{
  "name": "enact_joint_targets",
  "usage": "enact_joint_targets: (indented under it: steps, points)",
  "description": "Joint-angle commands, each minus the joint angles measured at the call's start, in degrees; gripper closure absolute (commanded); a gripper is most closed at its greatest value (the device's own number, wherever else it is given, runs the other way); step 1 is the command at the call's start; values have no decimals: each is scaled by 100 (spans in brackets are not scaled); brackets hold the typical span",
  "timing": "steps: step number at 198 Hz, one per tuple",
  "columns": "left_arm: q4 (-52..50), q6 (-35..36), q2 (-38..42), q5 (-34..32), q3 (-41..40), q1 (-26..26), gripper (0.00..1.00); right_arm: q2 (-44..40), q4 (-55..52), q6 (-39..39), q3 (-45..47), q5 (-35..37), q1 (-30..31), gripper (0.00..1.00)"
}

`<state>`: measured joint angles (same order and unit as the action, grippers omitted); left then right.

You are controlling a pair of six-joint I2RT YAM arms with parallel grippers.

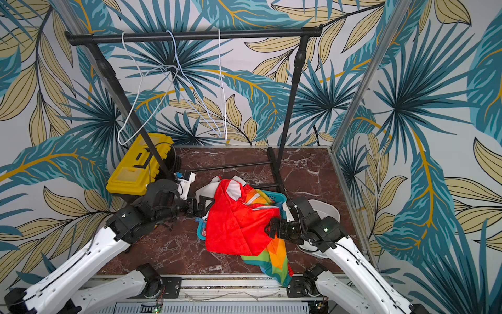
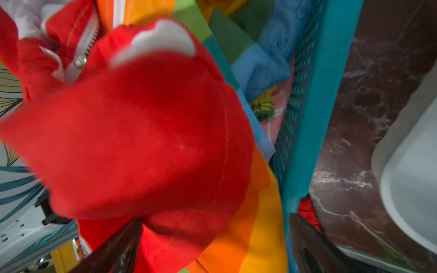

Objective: Remove the clothespins securing jackets to the hanger
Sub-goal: Adjust the jacket in the basket.

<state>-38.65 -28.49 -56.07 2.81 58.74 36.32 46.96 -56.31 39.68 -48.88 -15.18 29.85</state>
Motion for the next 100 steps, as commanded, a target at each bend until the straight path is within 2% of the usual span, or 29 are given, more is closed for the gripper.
enact_joint_targets:
  steps: [1,21,36,66,81,93,100]
  points:
    - [604,-252,-334,16,-166,-295,0,-226,81,227,226,-677,120,8]
    - [943,-278,-652,203,-387,-537,0,-347,169,332,451,-754,361,11]
    - [1116,-308,-946,470,-441,-597,0,-264,402,419,643,-835,487,18]
    - [1088,-166,-1467,1055,-234,-599,0,-59,715,379,547,-619,558,48]
    - [1088,-114,-1562,1082,-231,-599,9,-16,912,326,426,-545,557,64]
    - [1084,-79,-1597,1148,-246,-599,22,70,925,264,251,-352,551,81]
    - [1088,-56,-1627,1186,-249,-599,30,138,937,187,140,-256,555,87]
